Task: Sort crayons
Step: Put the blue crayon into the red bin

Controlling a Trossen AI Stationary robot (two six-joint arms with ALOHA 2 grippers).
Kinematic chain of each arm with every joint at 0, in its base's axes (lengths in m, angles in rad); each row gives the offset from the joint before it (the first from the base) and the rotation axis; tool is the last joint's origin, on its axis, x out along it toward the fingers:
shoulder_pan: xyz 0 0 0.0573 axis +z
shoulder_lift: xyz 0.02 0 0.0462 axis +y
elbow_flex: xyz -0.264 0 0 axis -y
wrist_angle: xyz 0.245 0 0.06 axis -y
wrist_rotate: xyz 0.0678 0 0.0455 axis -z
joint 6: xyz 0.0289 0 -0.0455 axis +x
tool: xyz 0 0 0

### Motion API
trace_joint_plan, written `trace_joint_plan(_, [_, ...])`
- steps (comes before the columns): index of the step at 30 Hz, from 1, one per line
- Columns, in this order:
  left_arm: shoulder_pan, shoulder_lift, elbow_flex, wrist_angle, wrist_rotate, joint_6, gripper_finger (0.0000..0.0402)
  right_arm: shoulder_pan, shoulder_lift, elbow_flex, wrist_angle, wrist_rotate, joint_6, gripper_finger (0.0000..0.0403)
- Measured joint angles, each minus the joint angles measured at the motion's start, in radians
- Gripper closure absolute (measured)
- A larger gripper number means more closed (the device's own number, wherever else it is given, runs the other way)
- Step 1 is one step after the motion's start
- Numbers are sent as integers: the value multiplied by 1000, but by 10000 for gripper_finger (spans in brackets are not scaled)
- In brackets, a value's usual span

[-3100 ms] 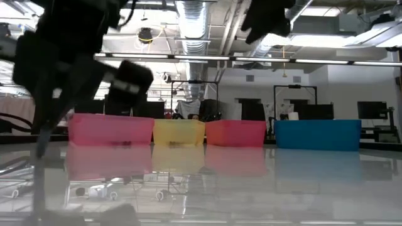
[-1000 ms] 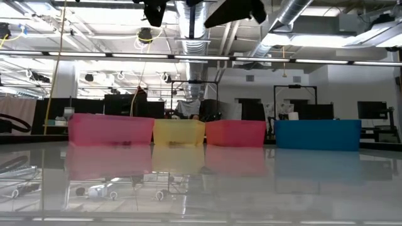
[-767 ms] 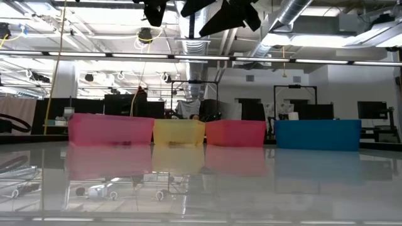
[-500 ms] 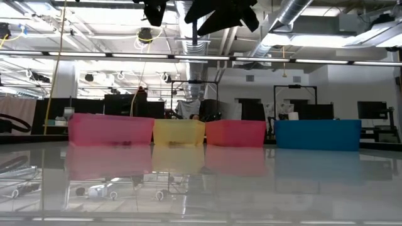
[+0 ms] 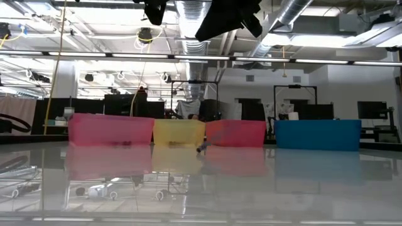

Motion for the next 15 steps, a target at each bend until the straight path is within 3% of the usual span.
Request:
trace_joint_plan(8, [0, 0, 0, -91, -9, -26, 402, 57, -68, 0, -74, 33, 75, 403])
trace_joint_plan(12, [1, 0, 1, -190, -91, -104, 399, 110, -155, 0, -132, 73, 107, 403])
trace_joint_plan(15, [1, 1, 1, -258, -84, -98, 385, 144, -223, 0, -168, 83, 109, 403])
